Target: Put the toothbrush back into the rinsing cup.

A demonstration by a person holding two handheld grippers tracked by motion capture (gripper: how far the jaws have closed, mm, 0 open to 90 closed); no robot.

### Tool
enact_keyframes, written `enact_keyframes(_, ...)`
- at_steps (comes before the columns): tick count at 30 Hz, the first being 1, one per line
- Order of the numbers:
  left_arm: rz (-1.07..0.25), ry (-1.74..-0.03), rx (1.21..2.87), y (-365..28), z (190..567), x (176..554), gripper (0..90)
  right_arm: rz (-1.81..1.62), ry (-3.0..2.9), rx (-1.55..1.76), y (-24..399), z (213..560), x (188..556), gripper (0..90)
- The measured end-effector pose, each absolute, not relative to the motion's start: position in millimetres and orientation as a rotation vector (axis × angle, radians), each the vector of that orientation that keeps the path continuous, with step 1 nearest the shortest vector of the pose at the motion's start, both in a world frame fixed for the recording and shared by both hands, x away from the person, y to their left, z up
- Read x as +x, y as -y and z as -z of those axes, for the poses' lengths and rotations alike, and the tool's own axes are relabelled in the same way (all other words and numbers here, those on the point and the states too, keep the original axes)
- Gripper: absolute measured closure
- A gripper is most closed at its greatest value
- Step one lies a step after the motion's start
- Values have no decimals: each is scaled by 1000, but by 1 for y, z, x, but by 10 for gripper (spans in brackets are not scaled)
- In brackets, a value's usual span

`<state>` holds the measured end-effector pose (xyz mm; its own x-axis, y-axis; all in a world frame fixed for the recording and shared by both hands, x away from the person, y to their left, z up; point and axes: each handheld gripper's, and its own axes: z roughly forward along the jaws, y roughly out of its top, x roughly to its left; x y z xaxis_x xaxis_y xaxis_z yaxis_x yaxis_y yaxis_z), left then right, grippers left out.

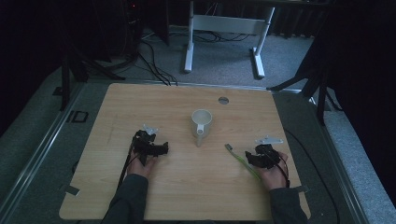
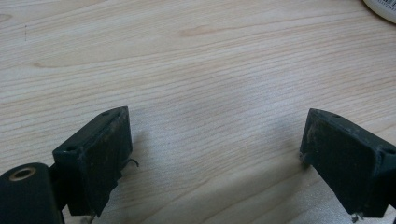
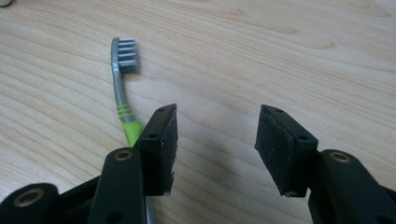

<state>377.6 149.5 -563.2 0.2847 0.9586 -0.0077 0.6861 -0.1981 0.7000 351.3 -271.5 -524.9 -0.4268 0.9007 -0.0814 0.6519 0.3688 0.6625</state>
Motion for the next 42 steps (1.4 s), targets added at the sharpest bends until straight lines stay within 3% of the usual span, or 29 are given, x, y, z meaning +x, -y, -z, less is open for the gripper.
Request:
enact_keyframes(16,-592,-1469,1963,-149,563,378,93,-673,-2387,1241,257,496,354,465)
enact_keyframes(42,-590,-1469,1961,-148,563,378,93,-407,-2574,1174,227,486,378,577)
